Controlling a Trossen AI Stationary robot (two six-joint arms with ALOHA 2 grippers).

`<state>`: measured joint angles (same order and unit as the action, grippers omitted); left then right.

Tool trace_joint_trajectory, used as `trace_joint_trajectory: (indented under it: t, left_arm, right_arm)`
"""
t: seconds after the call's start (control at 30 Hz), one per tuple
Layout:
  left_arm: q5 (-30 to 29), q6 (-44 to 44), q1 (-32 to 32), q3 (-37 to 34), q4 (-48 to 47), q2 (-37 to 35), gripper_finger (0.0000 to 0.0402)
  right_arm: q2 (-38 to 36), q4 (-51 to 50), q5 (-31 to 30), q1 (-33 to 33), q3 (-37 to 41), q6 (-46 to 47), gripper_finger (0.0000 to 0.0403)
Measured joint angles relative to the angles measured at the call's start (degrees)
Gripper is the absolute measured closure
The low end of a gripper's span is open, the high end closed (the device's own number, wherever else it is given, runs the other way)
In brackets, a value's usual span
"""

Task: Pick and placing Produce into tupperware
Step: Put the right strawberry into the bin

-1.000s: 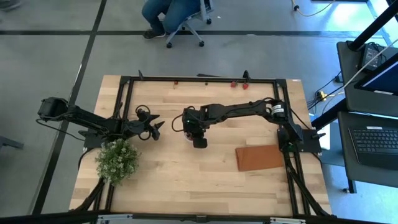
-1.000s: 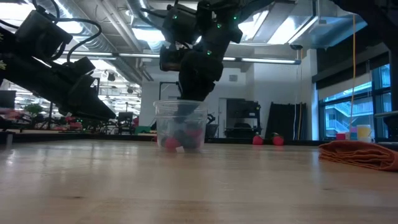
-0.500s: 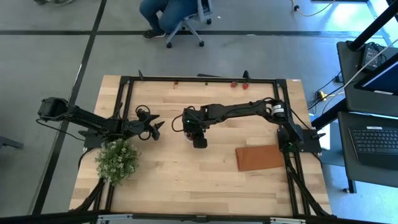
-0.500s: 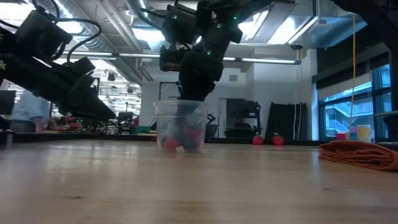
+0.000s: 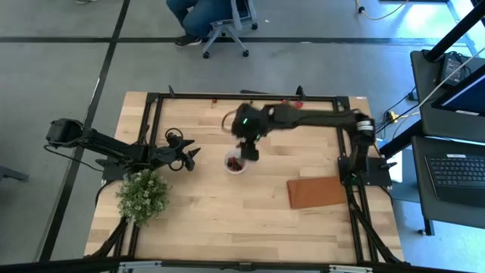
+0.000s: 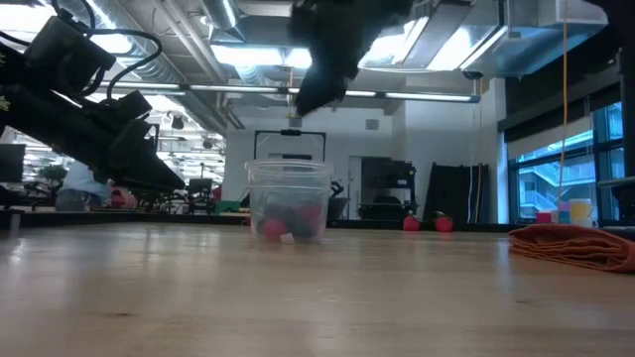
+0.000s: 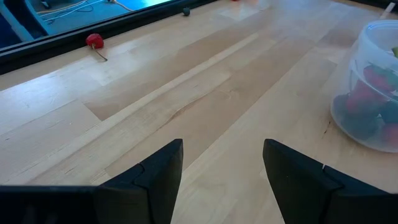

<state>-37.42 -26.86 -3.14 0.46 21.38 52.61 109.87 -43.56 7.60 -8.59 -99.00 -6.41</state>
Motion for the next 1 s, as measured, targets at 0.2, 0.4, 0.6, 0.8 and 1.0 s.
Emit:
trace_joint_trajectory:
  t: [0.2, 0.4, 0.6, 0.8, 1.0]
  left_arm:
    - [0.00, -0.01, 0.00, 0.01, 0.01, 0.00, 0.0187]
    - [0.00, -0.02, 0.02, 0.00, 0.01, 0.00, 0.0187]
    - [-0.01, 0.00, 0.01, 0.00, -0.01, 0.01, 0.0187]
    - [0.01, 0.01, 0.00, 0.00, 0.00, -0.01, 0.0187]
    - [0.01, 0.01, 0.01, 0.00, -0.01, 0.00, 0.0187]
  right_arm:
    - [-10.77, -7.47, -5.57, -8.17, -0.02, 2.07, 0.0232]
    - [-19.27, -13.53, -12.90, -17.70, -0.02, 4.91, 0.0232]
    - [-21.19, -13.98, -13.11, -27.68, -0.04, 6.14, 0.0210]
    - [-17.07, -13.79, -13.35, -36.25, -0.04, 8.13, 0.0129]
    - [-10.12, -17.18, -14.20, -41.77, -0.02, 12.74, 0.0085]
